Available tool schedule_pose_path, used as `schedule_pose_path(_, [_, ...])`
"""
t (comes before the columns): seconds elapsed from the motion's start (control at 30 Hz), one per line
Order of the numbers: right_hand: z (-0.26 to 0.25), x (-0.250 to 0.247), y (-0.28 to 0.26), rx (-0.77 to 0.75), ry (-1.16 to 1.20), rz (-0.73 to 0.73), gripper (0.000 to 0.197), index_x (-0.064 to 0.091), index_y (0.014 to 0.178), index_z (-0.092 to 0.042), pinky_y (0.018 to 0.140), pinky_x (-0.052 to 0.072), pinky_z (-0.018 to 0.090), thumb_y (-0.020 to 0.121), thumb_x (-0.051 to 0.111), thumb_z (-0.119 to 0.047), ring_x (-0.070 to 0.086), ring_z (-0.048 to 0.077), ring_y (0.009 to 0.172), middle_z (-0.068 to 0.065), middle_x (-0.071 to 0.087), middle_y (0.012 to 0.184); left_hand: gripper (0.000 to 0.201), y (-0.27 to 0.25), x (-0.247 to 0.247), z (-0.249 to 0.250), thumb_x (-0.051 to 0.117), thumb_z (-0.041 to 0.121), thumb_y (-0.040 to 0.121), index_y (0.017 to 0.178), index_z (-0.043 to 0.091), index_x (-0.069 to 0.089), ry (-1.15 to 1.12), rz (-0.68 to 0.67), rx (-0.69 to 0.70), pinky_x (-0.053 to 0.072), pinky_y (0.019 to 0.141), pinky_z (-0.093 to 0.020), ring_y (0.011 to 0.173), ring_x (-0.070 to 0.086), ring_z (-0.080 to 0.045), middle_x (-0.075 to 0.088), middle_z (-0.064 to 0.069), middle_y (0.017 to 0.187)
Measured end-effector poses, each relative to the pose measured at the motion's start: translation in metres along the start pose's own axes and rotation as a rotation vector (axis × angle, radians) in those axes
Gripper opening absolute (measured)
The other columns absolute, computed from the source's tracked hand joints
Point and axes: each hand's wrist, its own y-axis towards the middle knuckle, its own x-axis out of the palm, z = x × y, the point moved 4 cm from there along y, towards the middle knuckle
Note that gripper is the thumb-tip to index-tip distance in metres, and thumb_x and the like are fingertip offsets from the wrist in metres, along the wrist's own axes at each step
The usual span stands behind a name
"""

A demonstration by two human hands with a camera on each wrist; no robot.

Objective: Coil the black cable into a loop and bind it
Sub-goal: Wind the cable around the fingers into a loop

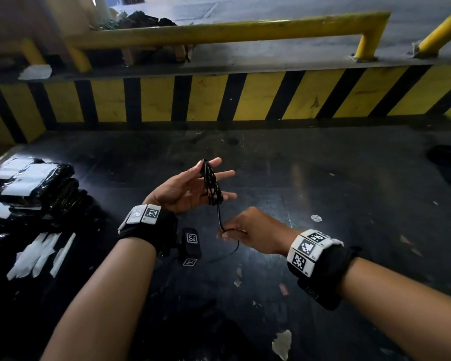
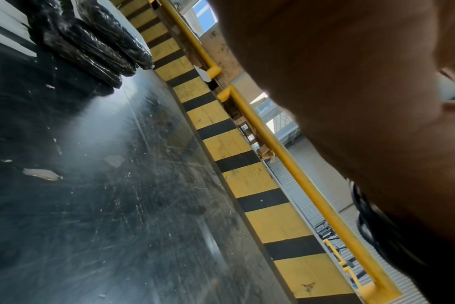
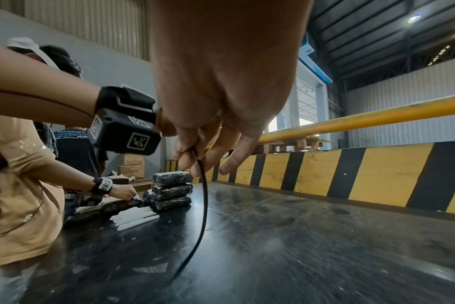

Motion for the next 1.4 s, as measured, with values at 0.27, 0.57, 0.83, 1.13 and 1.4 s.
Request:
schedule_pose_path(0.27, [-0.022,-0.018,0.002,-0.055,-0.169,-0.058,0.018,0.065,0.083,-0.019,0.067,0.048,0.023,0.099,0.056,-0.022,0.058,0.001,0.065,-0.019,0.051,0.069,0.051,-0.005,-0.007,-0.024,0.047,0.043,0.097,0.143,0.021,0.051,0.024,0.195,-0.127,0.058,0.091,-0.044,0.120,0.064,-0.043,0.055,-0.017,0.148])
schedule_pose_path(0.57, [-0.079,-0.117,0.025,-0.028,-0.296,-0.188,0.029,0.080,0.098,-0.023,0.073,0.058,0.038,0.089,0.057,-0.038,0.069,0.018,0.072,-0.002,0.076,0.080,0.073,-0.025,-0.009,-0.068,0.086,0.042,0.075,0.135,0.008,0.064,0.085,0.183,-0.317,0.053,0.099,-0.055,0.117,0.060,-0.056,0.055,-0.016,0.148])
schedule_pose_path(0.83, [-0.079,-0.123,0.037,0.058,-0.327,-0.258,0.019,0.081,0.088,-0.028,0.082,0.062,0.042,0.084,0.073,-0.045,0.071,0.009,0.087,-0.010,0.078,0.088,0.075,-0.036,0.006,-0.083,0.085,0.042,0.075,0.138,0.009,0.061,0.025,0.174,-0.339,0.057,0.092,-0.047,0.117,0.058,-0.053,0.051,-0.016,0.152])
schedule_pose_path(1.13, [-0.041,-0.125,0.046,0.104,-0.341,0.061,0.013,0.080,0.092,-0.030,0.085,0.058,0.038,0.086,0.077,-0.040,0.067,0.012,0.097,-0.012,0.074,0.099,0.053,-0.041,0.034,-0.085,0.077,0.039,0.086,0.131,0.013,0.066,-0.095,0.042,-0.297,0.043,0.110,-0.059,0.132,0.042,-0.064,0.045,-0.019,0.156])
schedule_pose_path(1.4, [0.007,-0.105,0.041,0.125,-0.130,0.202,0.015,0.082,0.094,-0.033,0.079,0.054,0.031,0.085,0.076,-0.044,0.067,0.002,0.090,-0.019,0.074,0.091,0.036,-0.040,0.063,-0.064,0.063,0.035,0.096,0.126,0.017,0.069,-0.254,-0.136,-0.152,0.049,0.101,-0.052,0.131,0.038,-0.067,0.025,-0.029,0.162])
